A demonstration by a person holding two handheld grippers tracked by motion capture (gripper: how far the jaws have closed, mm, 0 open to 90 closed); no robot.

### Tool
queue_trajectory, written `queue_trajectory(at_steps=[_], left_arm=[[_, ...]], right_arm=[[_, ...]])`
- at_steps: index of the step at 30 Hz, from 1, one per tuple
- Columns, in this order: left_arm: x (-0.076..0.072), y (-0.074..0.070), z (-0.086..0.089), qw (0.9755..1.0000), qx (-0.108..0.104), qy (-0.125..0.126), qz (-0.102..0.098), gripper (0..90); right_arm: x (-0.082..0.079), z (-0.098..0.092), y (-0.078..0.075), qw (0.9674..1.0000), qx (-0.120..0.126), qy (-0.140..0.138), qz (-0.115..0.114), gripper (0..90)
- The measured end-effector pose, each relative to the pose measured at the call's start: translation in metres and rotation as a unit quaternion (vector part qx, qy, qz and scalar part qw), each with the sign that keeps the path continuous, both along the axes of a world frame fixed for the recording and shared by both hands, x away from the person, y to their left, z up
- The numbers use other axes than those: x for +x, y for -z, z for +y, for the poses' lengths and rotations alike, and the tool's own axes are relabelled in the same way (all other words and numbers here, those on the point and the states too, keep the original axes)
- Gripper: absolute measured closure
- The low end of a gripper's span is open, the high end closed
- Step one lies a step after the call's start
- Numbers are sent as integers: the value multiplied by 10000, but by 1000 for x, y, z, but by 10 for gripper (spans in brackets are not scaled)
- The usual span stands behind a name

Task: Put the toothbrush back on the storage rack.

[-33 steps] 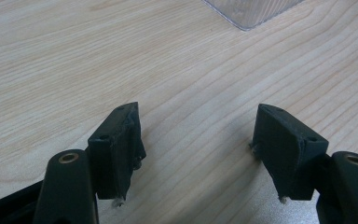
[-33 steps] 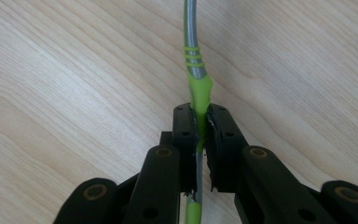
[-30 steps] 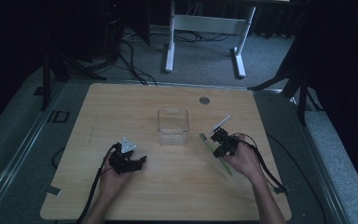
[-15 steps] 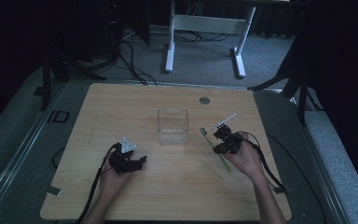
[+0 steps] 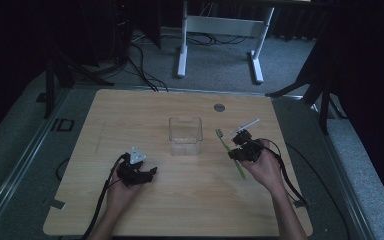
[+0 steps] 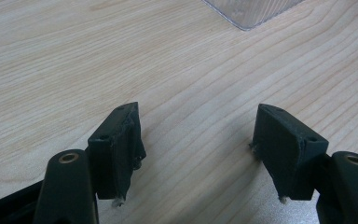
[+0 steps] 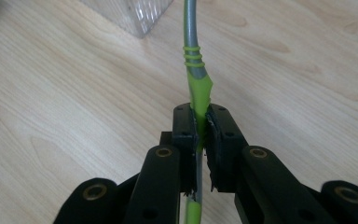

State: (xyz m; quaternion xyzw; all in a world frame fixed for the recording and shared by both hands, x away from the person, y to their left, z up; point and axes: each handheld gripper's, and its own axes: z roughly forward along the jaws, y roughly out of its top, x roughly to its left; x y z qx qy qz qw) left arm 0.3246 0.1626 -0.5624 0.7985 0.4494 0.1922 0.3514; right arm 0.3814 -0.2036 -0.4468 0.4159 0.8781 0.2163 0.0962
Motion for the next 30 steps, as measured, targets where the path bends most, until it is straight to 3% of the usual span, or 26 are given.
queue_trajectory(at_steps=[6, 9, 30], left_arm=[[0, 0, 0, 10000, -1, -2, -2, 326], [0, 0, 0, 10000, -7, -6, 0, 326], [0, 0, 0, 10000, 0, 1, -3, 326]], right_arm=[[-1, -2, -3, 9998, 122, 43, -152, 825], [-1, -4, -8, 9990, 311, 73, -299, 825], [-1, -7, -16, 9929, 968, 107, -677, 825]])
